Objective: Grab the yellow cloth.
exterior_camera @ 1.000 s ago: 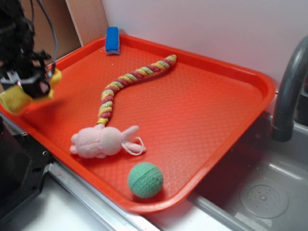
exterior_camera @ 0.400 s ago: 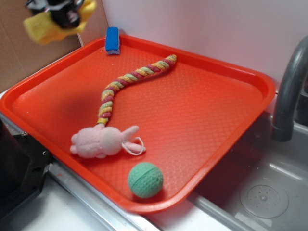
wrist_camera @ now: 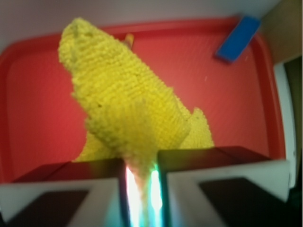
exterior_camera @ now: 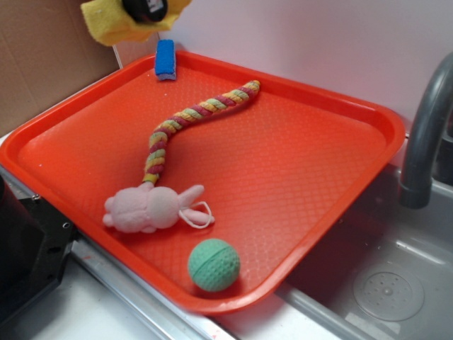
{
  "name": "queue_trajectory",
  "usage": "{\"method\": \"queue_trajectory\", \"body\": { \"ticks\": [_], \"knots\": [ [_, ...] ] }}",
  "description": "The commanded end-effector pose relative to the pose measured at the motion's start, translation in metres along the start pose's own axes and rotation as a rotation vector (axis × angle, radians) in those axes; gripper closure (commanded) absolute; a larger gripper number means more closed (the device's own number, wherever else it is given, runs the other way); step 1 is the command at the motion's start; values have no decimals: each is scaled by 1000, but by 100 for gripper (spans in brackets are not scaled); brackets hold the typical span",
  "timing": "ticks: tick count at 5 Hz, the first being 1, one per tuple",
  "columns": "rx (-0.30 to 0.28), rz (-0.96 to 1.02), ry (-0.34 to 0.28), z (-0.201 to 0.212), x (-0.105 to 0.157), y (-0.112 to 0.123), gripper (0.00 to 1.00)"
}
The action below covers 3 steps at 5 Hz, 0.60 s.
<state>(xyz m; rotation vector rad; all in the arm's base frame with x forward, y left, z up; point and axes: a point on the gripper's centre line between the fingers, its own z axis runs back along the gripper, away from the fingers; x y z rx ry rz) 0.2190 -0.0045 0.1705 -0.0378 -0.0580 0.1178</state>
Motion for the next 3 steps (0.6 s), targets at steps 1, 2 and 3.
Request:
{"method": "queue_trajectory", "body": {
  "ticks": [1, 2, 3],
  "knots": [
    [55, 29, -1, 33, -44, -10, 100],
    [80, 43, -17, 28, -43, -6, 100],
    [95, 48, -16, 25, -42, -1, 100]
  ]
}}
